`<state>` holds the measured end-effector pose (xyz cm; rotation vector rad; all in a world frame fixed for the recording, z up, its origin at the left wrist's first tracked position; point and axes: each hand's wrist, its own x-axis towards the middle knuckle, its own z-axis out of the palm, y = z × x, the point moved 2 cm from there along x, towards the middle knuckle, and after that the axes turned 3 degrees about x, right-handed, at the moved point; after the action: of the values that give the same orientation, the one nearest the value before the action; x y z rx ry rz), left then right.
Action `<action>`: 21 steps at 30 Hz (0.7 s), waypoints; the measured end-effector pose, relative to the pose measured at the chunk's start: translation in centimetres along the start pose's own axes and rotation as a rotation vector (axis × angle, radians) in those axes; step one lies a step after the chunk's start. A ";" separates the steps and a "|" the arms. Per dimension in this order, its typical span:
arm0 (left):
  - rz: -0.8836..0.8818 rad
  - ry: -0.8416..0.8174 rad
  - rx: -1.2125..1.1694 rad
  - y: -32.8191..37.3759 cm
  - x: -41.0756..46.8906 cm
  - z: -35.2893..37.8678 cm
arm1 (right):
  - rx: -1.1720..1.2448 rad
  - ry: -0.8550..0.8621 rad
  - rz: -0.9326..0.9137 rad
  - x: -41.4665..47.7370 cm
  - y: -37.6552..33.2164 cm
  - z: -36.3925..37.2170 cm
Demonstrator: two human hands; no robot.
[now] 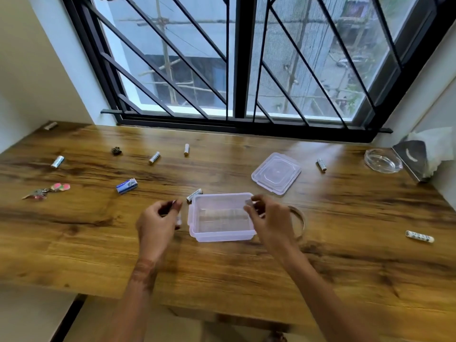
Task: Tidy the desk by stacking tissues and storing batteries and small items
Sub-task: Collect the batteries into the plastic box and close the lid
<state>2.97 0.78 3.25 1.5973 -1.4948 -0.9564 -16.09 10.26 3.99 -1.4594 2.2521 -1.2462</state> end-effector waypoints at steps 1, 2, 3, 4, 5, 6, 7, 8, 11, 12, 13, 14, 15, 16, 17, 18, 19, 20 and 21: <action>-0.036 -0.064 -0.115 1.0 -0.1 0.9 | 0.072 -0.087 0.030 0.7 -0.7 1.0; -0.086 -0.146 -0.220 1.9 -0.1 2.1 | 0.147 -0.174 0.081 1.3 -1.2 2.0; -0.125 -0.215 -0.274 2.3 -0.2 3.2 | 0.202 -0.250 0.138 1.9 -1.3 3.0; -0.122 -0.247 -0.221 2.7 -0.2 4.2 | 0.217 -0.313 0.184 2.6 -1.3 4.1; -0.064 -0.241 -0.064 2.7 0.0 5.0 | 0.206 -0.364 0.221 3.1 -1.2 5.0; 0.023 -0.208 0.128 2.7 0.2 5.5 | 0.189 -0.408 0.252 3.5 -0.9 5.9; 0.109 -0.177 0.298 2.8 0.1 5.8 | 0.175 -0.440 0.275 3.8 -0.6 6.6; 0.177 -0.170 0.425 2.7 0.0 6.1 | 0.161 -0.460 0.290 4.0 -0.3 7.1; 0.278 -0.184 0.644 2.4 -0.3 6.8 | 0.125 -0.495 0.320 4.1 0.5 8.4; 0.288 -0.179 0.674 2.3 -0.3 7.0 | 0.113 -0.501 0.323 4.1 0.6 8.7; 0.302 -0.171 0.698 2.1 -0.3 7.0 | 0.104 -0.504 0.326 4.0 0.8 8.9; 0.316 -0.156 0.708 2.0 -0.3 7.1 | 0.104 -0.502 0.329 3.9 1.0 9.1; 0.333 -0.134 0.705 2.0 -0.2 7.1 | 0.113 -0.495 0.330 3.9 1.2 9.2; 0.348 -0.103 0.680 2.0 -0.1 7.0 | 0.128 -0.480 0.330 4.0 1.3 9.1; 0.359 -0.061 0.637 2.0 0.1 6.9 | 0.149 -0.459 0.331 4.0 1.4 9.0; 0.357 -0.013 0.579 2.1 0.4 6.6 | 0.177 -0.432 0.326 4.1 1.5 8.8; 0.351 0.035 0.521 2.0 0.8 6.2 | 0.211 -0.398 0.315 4.3 1.5 8.5; 0.345 0.077 0.474 1.9 1.3 5.9 | 0.240 -0.352 0.292 4.6 1.4 7.9; 0.338 0.110 0.437 1.8 1.9 5.6 | 0.255 -0.294 0.257 5.0 1.3 7.3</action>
<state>-2.76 -1.30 2.22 1.5826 -1.9071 -0.3609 -15.48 2.43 -0.18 -1.1359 1.9335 -1.1082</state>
